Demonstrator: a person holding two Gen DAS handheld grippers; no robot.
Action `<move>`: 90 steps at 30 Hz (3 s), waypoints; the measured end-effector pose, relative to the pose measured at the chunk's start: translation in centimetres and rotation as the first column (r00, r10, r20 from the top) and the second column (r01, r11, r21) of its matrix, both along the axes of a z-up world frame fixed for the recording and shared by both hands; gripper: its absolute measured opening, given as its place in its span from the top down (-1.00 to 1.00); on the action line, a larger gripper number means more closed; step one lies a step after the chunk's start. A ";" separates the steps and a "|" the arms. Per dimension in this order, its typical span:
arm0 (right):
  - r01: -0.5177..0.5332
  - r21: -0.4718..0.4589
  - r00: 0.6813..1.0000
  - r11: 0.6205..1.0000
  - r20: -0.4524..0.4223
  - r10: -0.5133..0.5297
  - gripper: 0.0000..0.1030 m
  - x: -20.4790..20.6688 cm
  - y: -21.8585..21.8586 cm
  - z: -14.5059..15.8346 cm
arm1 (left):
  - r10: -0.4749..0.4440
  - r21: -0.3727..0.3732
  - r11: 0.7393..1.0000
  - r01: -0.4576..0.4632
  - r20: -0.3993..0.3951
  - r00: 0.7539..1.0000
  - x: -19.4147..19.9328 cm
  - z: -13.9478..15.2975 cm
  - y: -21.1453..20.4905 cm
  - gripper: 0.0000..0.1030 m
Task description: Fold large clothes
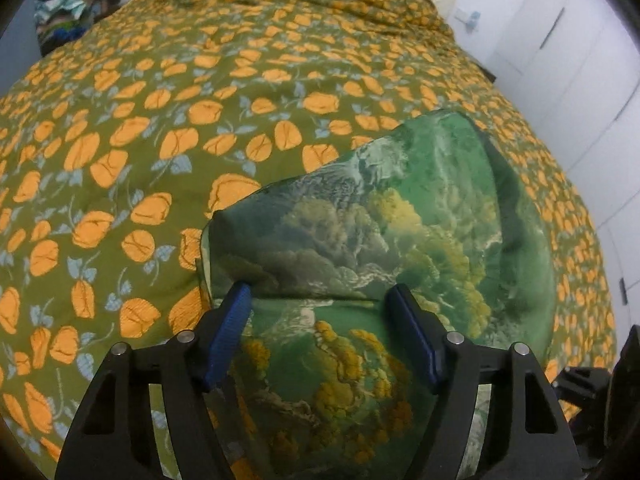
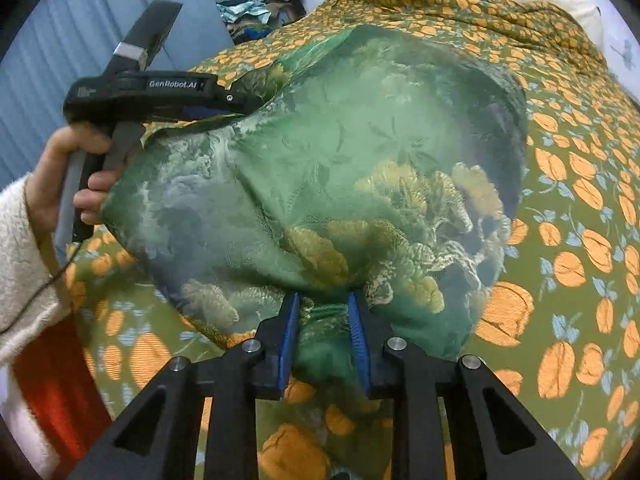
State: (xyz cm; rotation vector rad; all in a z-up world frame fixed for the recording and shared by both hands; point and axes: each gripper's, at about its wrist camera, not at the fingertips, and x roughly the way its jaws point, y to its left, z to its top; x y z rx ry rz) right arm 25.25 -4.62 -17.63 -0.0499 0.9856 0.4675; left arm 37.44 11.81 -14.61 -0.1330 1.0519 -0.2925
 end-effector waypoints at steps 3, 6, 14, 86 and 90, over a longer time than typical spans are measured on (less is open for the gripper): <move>0.009 0.029 1.000 1.000 -0.003 -0.009 0.55 0.0 -0.5 -0.6 | 0.014 -0.001 1.000 -0.014 -0.002 1.000 0.0 -0.6 -0.1 -0.48; 0.024 0.026 1.000 0.999 0.000 -0.024 0.56 -0.3 -0.5 -0.2 | 0.021 0.023 0.999 -0.022 0.029 0.999 -0.9 0.5 -0.4 -0.50; 0.112 0.057 0.982 0.992 0.144 -0.119 -0.65 -6.1 -2.7 8.8 | 0.093 0.038 0.994 -0.100 0.151 0.984 -7.8 7.6 1.8 -0.93; 0.453 -0.105 0.879 0.885 0.217 -0.424 -0.92 -14.4 -10.2 10.6 | 0.457 0.293 0.854 -0.430 -0.025 0.889 -7.7 -8.0 13.1 -0.99; 0.440 -0.125 0.883 0.889 0.240 -0.403 -0.92 -14.7 -9.7 10.8 | 0.456 0.372 0.812 -0.449 0.075 0.887 -8.6 -8.2 11.2 -1.00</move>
